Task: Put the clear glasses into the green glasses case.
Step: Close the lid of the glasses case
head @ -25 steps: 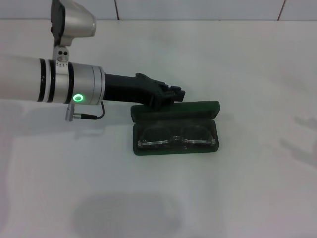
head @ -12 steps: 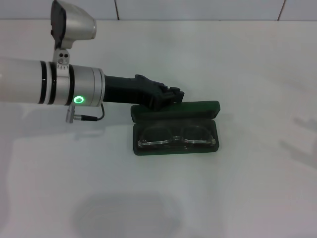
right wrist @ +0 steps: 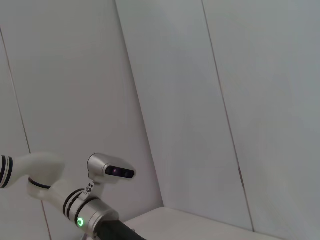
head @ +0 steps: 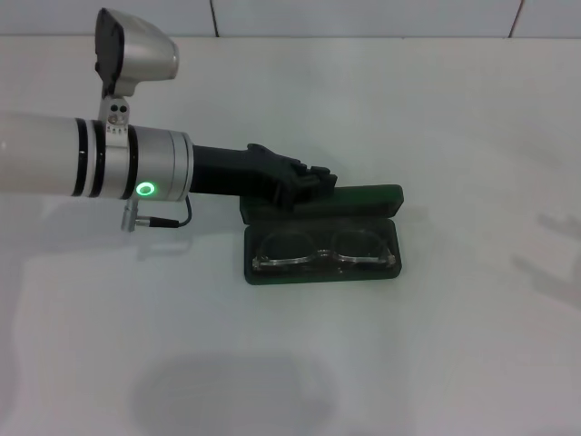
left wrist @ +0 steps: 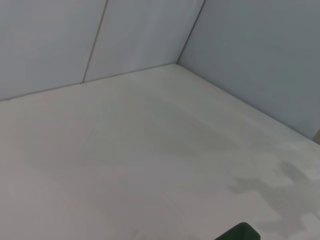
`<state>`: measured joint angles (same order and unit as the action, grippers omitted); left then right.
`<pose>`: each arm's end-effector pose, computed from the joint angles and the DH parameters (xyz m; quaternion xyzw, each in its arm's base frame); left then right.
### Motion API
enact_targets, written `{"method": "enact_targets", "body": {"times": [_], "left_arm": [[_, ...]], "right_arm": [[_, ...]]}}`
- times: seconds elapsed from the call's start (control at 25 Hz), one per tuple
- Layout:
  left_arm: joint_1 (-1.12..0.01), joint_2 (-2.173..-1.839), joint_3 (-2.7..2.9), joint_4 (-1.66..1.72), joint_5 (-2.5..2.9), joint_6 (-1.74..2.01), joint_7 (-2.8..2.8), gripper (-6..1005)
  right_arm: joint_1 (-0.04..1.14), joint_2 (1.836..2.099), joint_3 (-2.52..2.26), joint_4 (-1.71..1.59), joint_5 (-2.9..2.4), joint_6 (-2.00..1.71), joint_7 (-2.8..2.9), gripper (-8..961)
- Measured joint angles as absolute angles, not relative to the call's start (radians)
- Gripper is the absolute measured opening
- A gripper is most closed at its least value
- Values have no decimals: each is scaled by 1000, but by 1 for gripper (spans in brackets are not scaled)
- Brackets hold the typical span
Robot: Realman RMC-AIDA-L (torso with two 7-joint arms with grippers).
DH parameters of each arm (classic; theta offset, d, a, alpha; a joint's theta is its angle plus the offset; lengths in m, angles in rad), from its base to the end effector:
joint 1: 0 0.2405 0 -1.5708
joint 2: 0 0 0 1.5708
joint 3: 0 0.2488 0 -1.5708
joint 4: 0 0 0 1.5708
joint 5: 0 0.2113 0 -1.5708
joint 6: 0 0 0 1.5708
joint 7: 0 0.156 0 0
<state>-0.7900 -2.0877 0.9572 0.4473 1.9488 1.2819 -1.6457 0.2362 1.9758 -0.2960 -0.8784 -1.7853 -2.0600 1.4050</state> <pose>-0.1884 0.3745 -0.0765 -0.9421 -0.2817 -0.1725 0.0579 0.3021 0.2313 0.1397 -0.8741 0.1806 0.3779 0.2459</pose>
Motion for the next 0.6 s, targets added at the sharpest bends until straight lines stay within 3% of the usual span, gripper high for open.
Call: {"method": "enact_targets", "body": {"times": [0.6], "left_arm": [[-789,-2089,1020,435,1942,1333,-1646,134]], "right_arm": [[238,1976,-297,-857,-1788,-2058,1404,779]]}}
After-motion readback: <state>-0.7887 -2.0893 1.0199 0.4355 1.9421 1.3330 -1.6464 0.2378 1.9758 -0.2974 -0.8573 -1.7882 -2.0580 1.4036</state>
